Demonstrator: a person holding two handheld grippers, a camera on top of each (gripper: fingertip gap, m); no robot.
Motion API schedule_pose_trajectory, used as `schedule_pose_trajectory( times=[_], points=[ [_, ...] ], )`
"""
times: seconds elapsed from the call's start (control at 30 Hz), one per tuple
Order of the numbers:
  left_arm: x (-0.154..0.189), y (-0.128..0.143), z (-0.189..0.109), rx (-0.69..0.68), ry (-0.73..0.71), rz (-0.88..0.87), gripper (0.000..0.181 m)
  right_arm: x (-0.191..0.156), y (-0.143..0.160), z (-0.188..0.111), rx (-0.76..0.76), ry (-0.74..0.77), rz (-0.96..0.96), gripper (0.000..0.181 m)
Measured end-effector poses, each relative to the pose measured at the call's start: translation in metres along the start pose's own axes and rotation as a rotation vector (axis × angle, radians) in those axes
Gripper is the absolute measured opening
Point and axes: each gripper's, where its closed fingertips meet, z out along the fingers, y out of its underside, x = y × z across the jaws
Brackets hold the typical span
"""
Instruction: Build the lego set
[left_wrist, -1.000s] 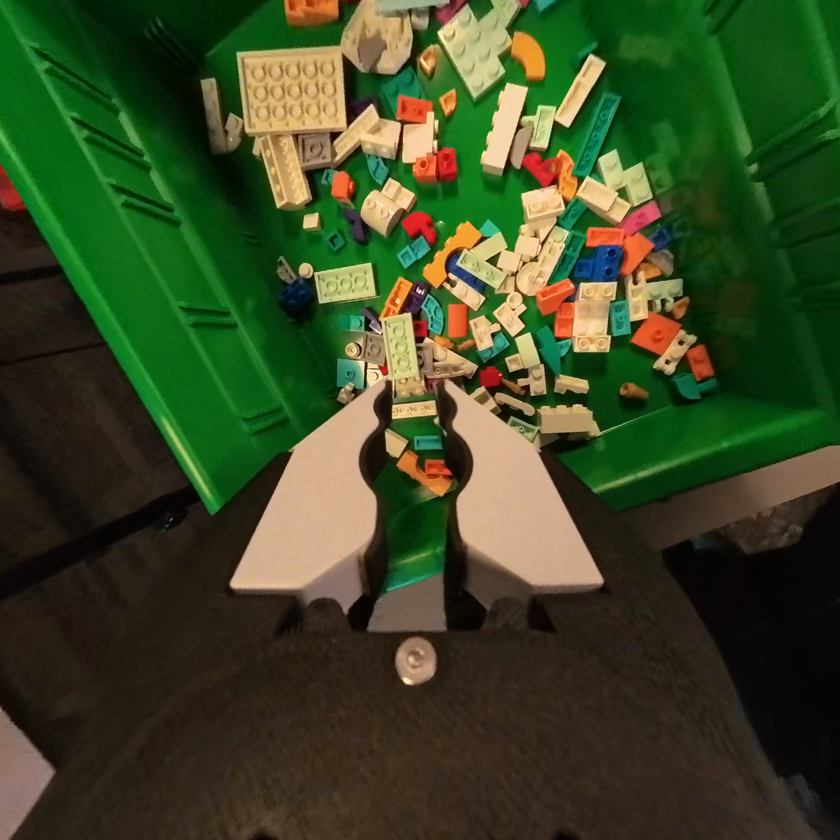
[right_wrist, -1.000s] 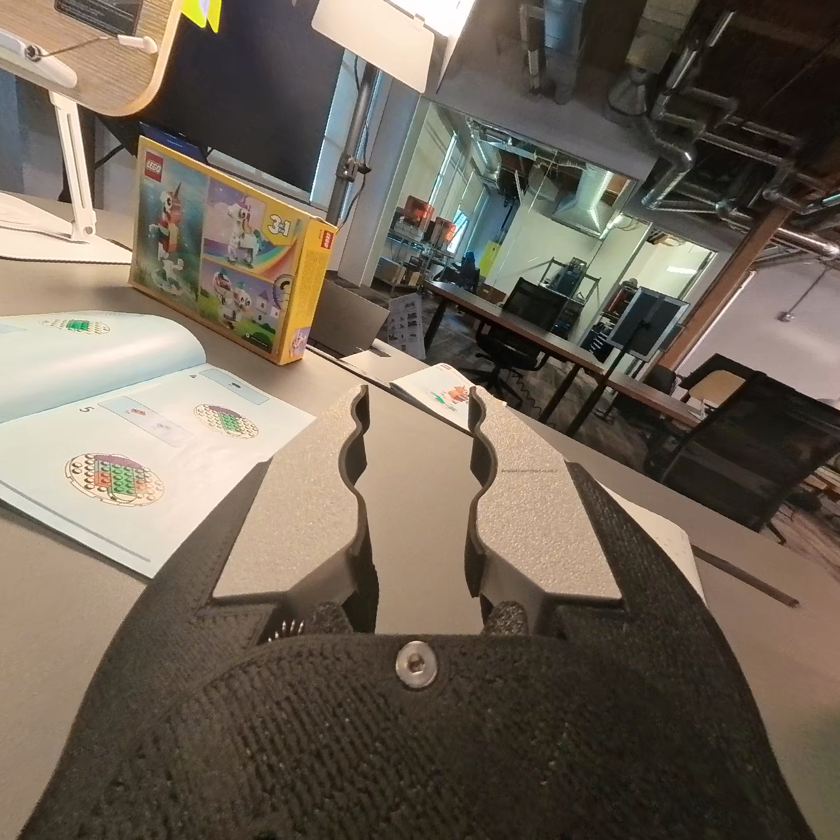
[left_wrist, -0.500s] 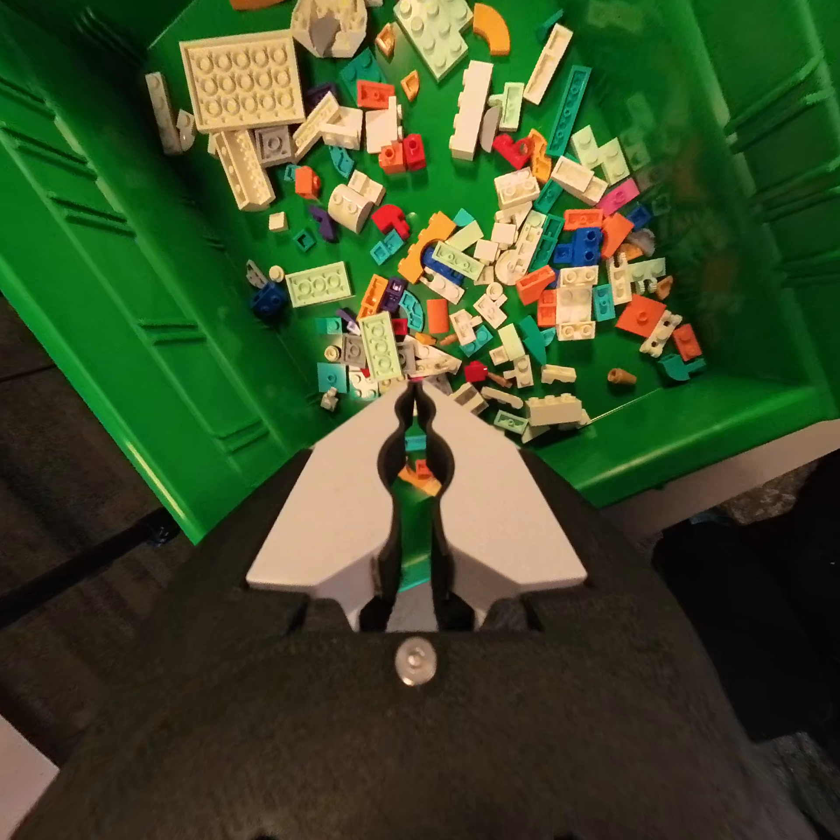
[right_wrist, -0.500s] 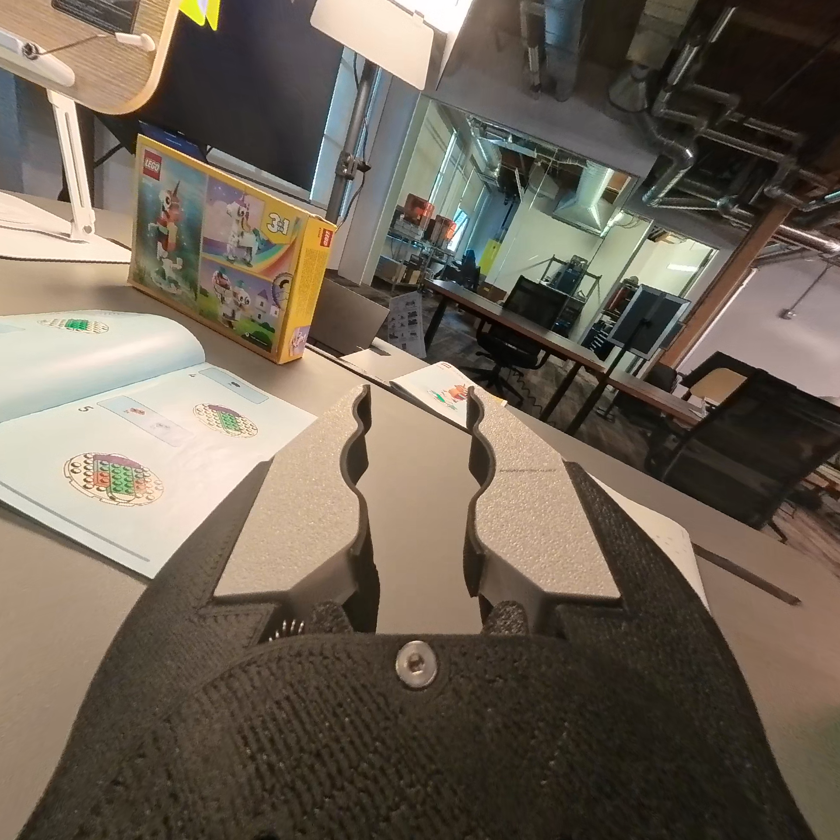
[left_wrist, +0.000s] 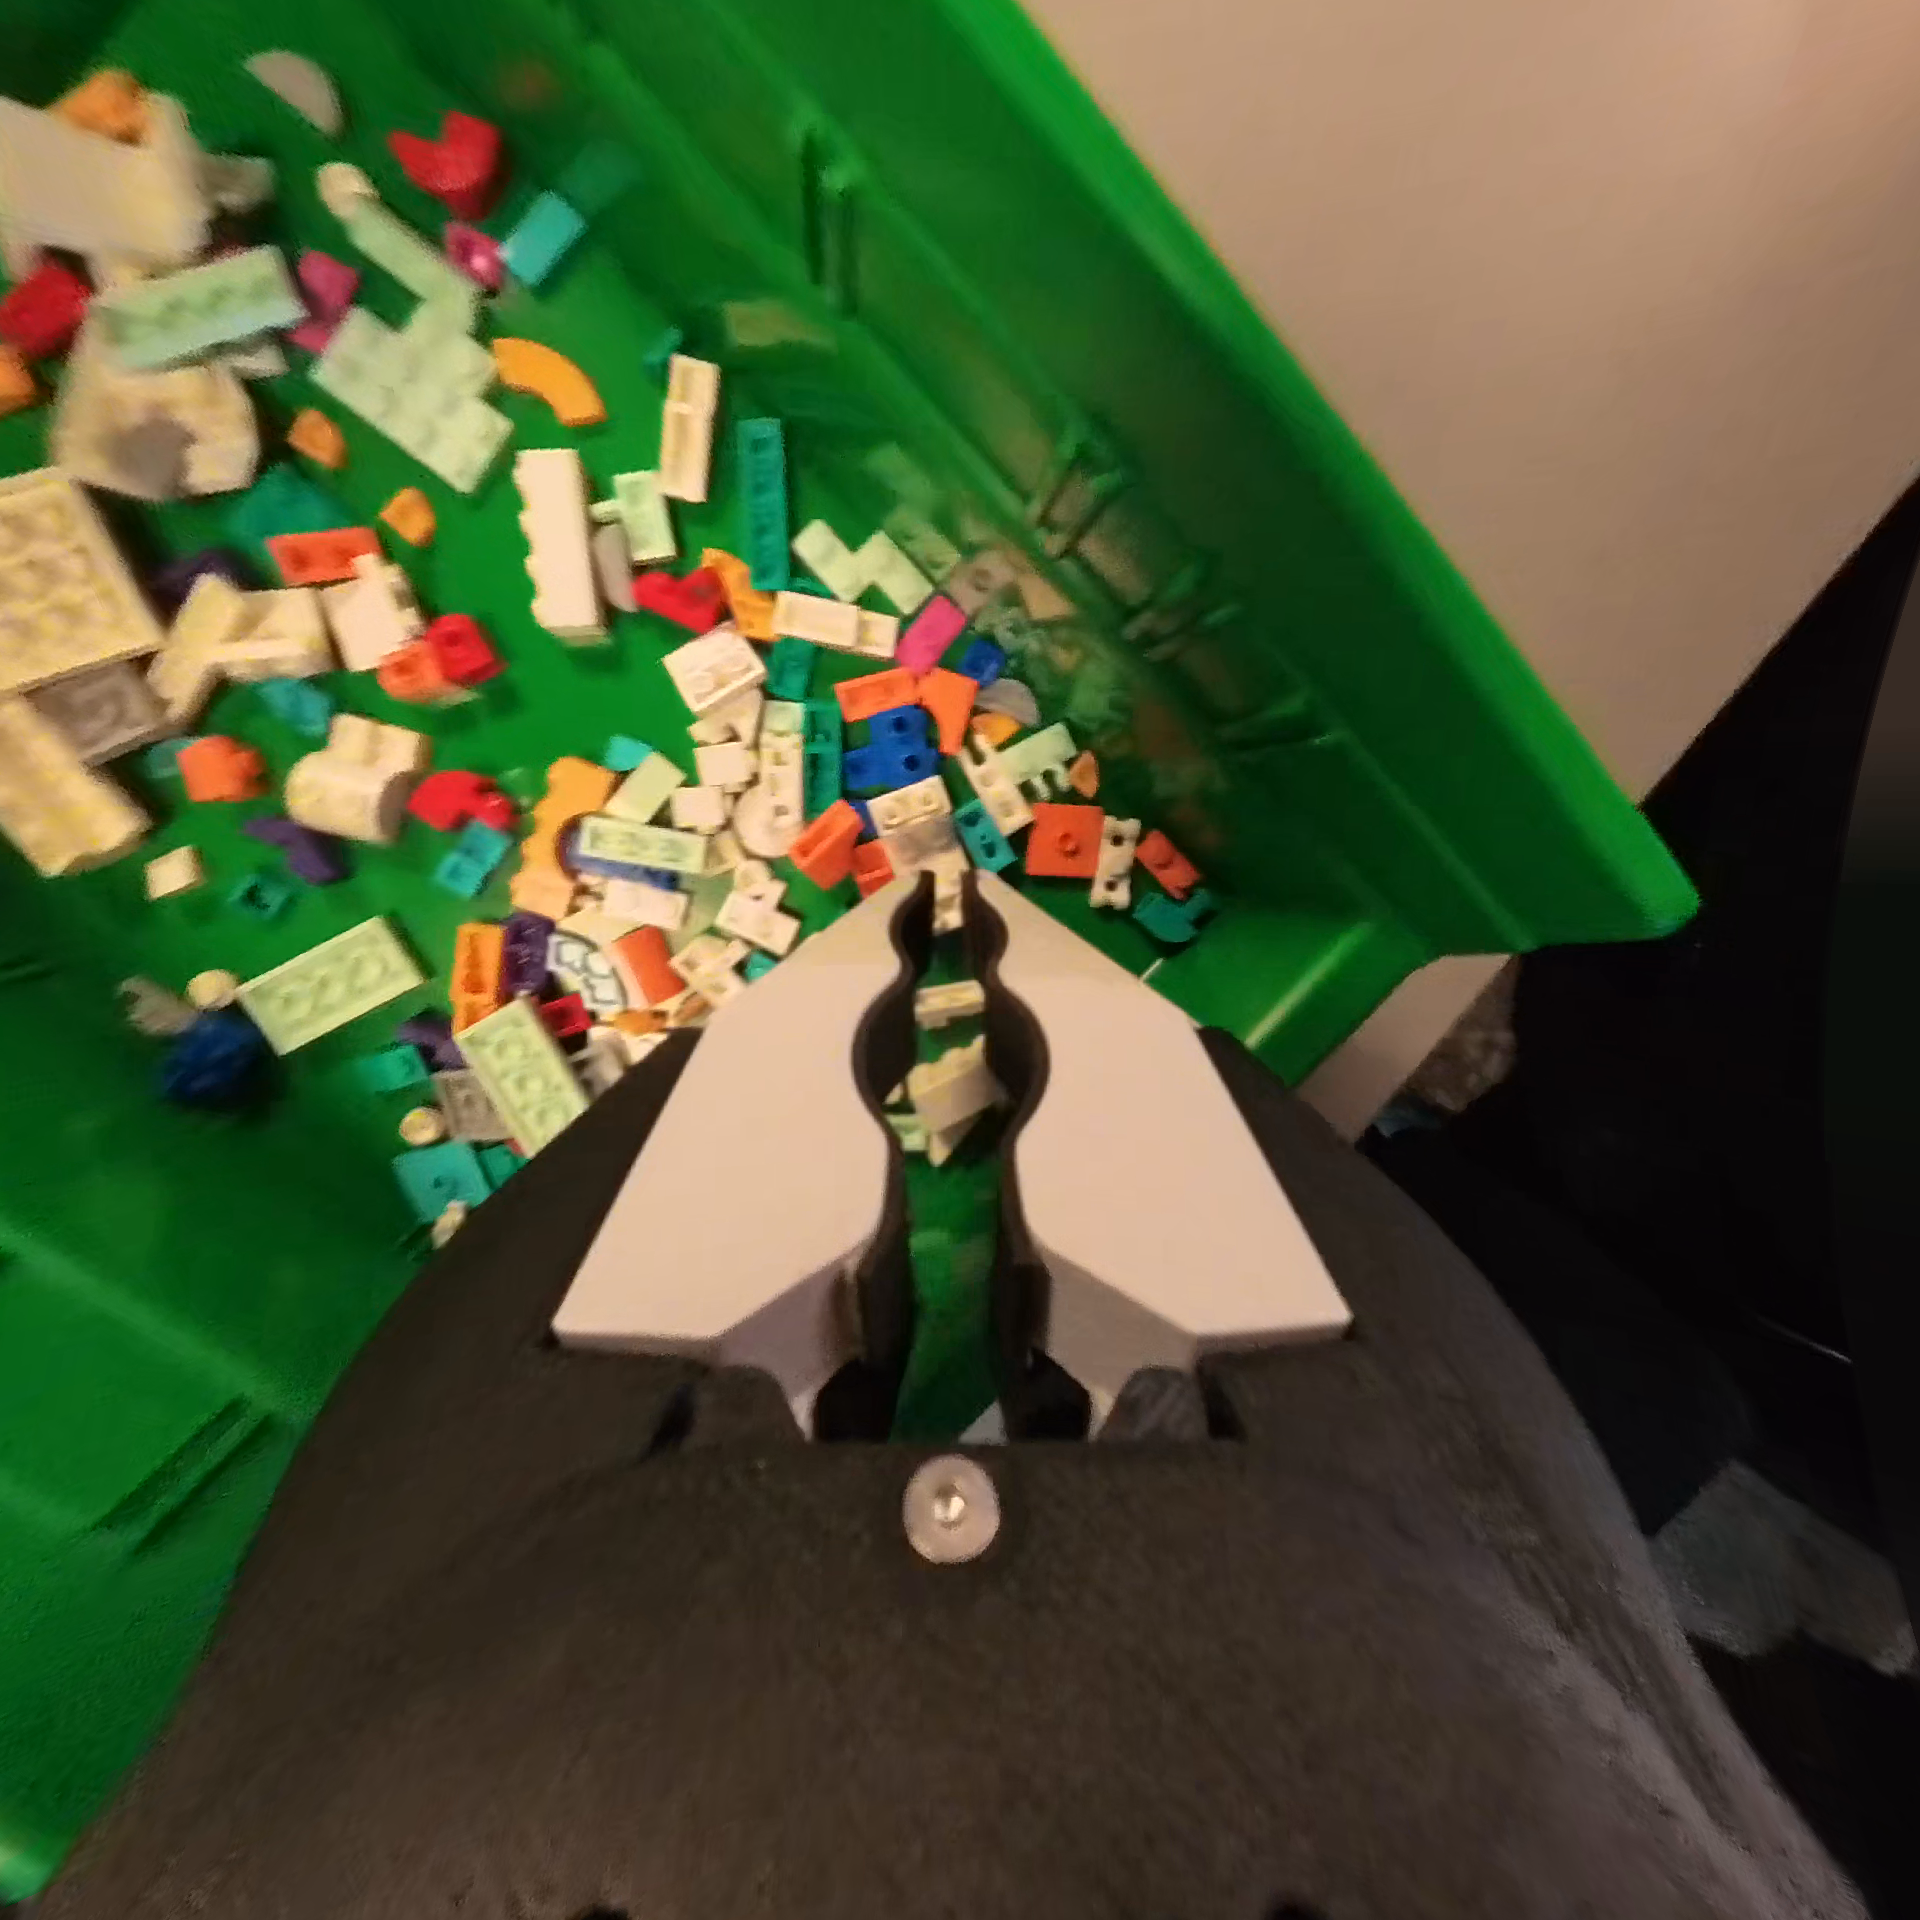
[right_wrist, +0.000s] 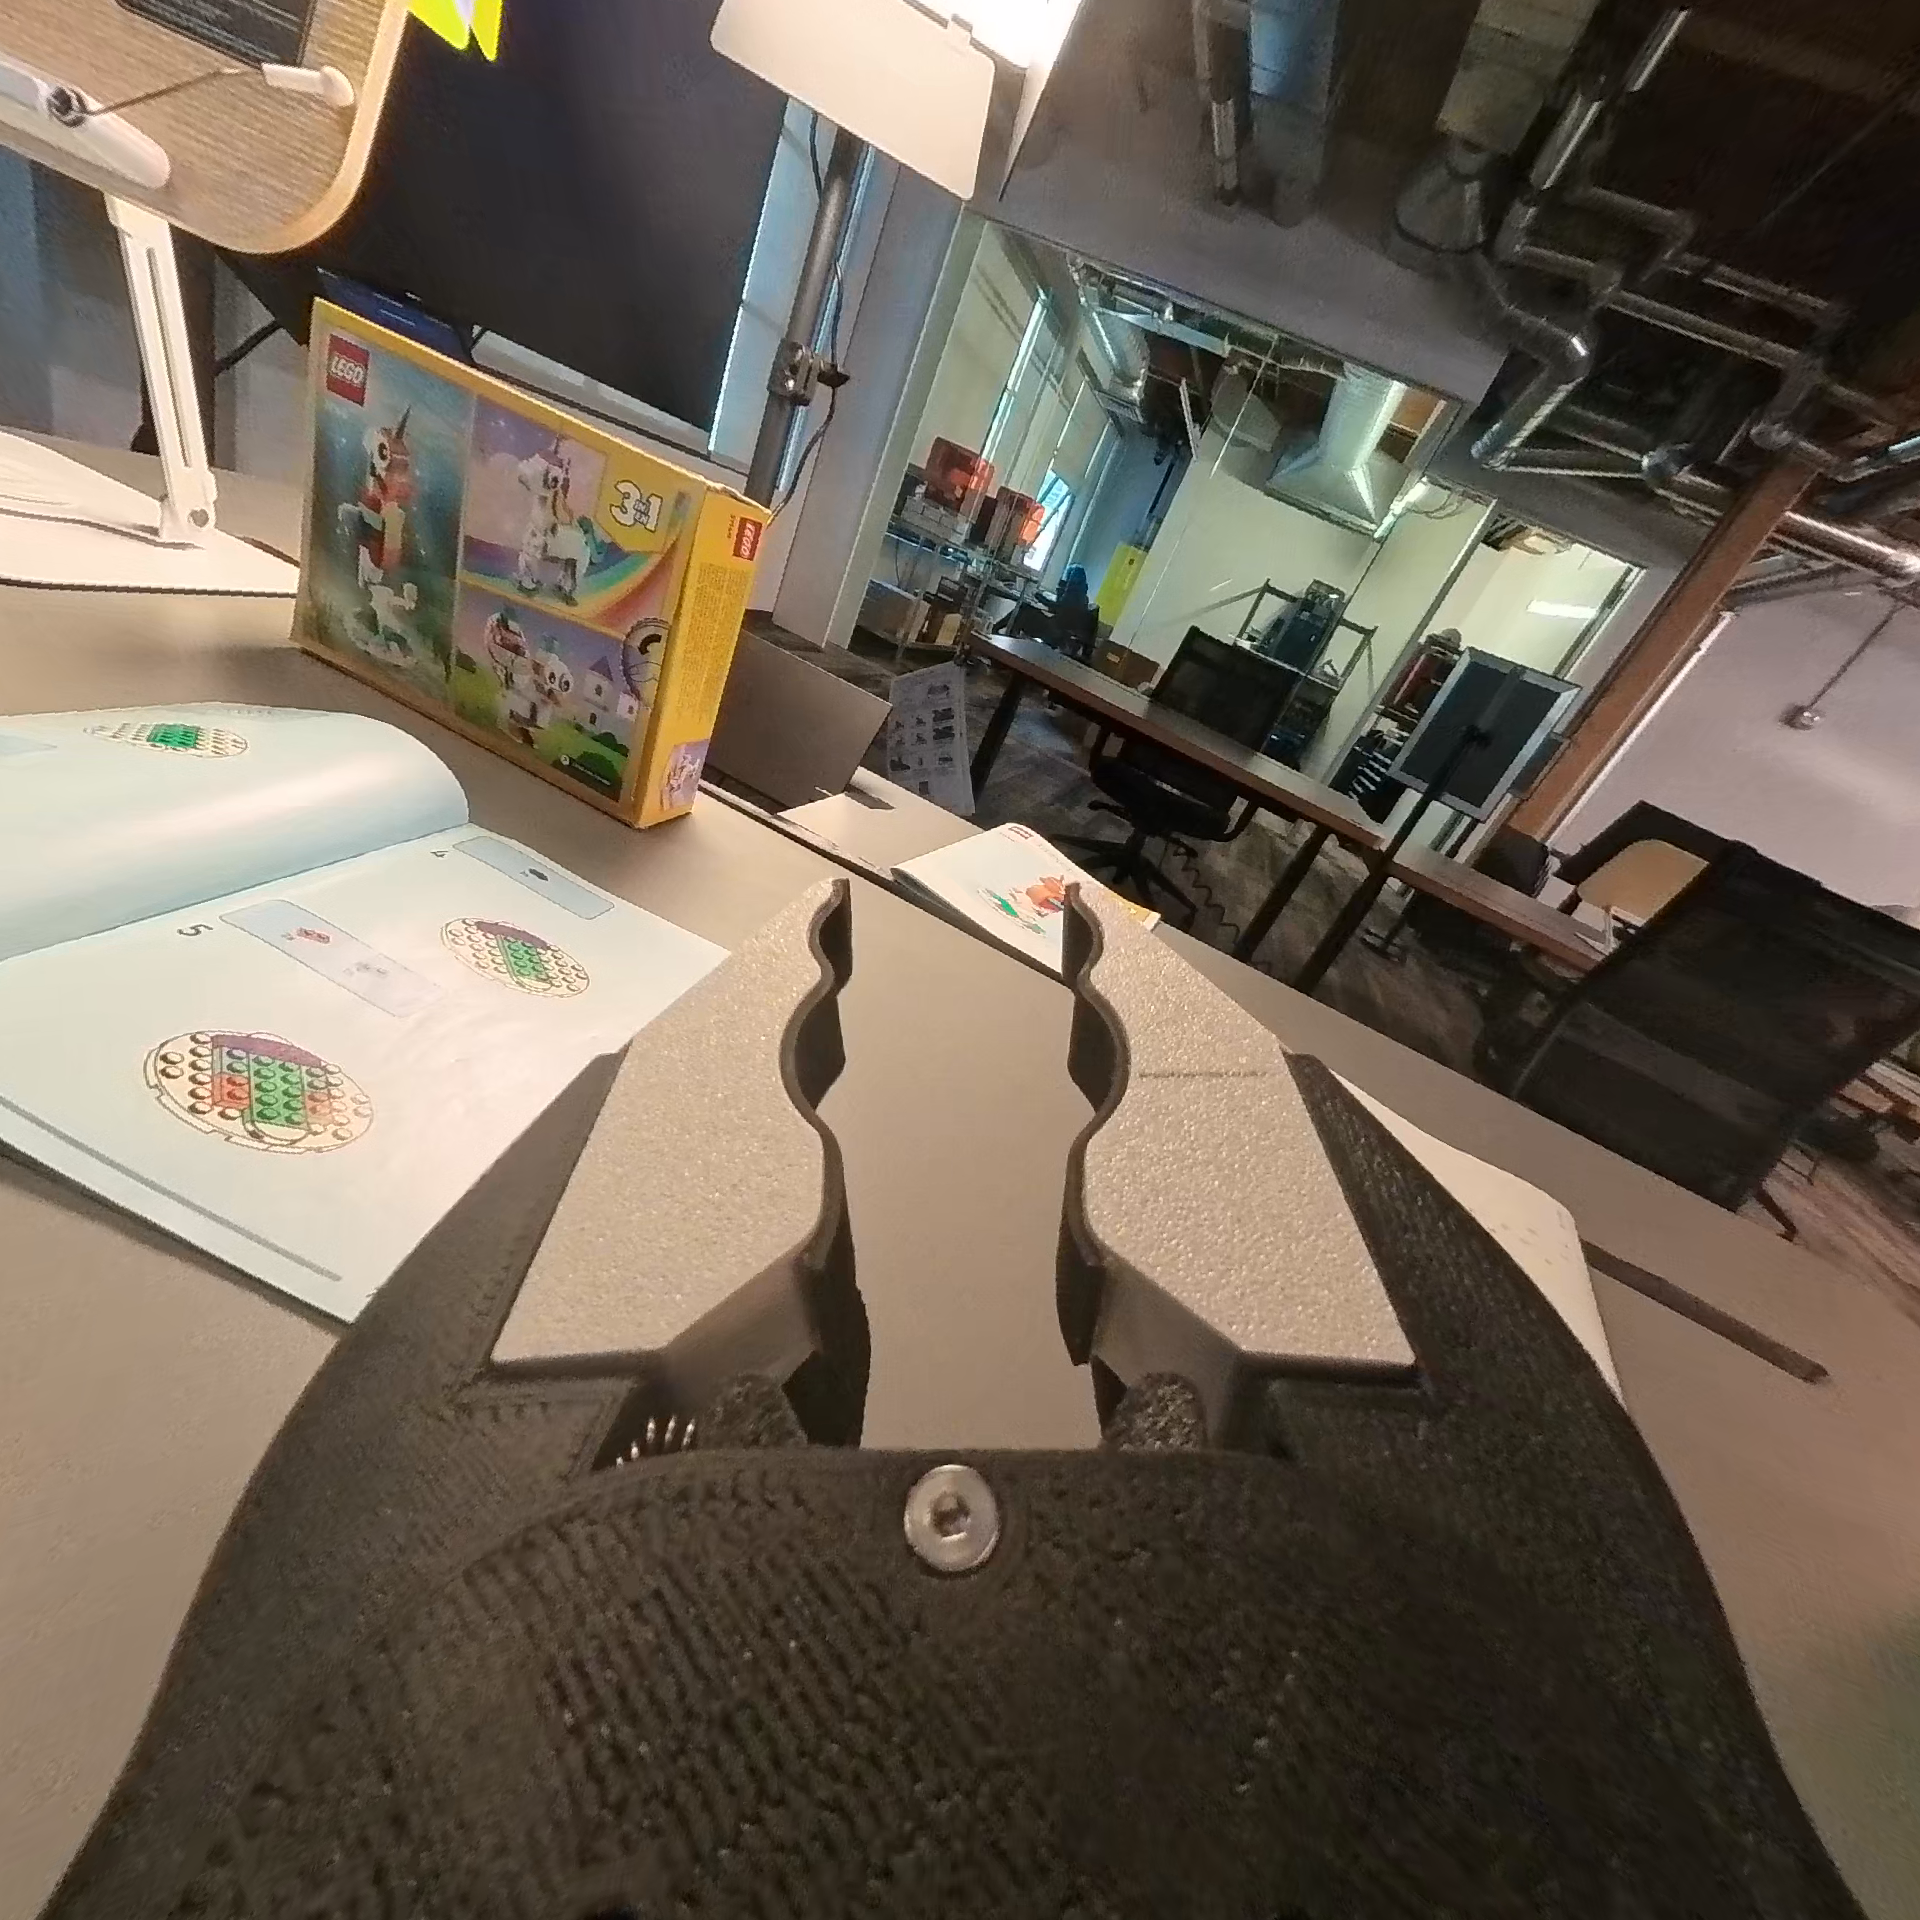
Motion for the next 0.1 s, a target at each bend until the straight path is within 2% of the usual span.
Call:
schedule_pose_trajectory(
  times=[0.03,0.1],
  points=[
    [0.0022,0.0010,0.0032,-0.013,0.004,0.001,0.009,0.0001,0.0000,0.0000,0.000,0.001,-0.001,0.039],
    [0.0066,0.0075,0.0094,-0.064,0.017,0.008,0.011,0.0004,0.0002,0.0000,-0.001,0.003,-0.002,0.039]
  ],
)
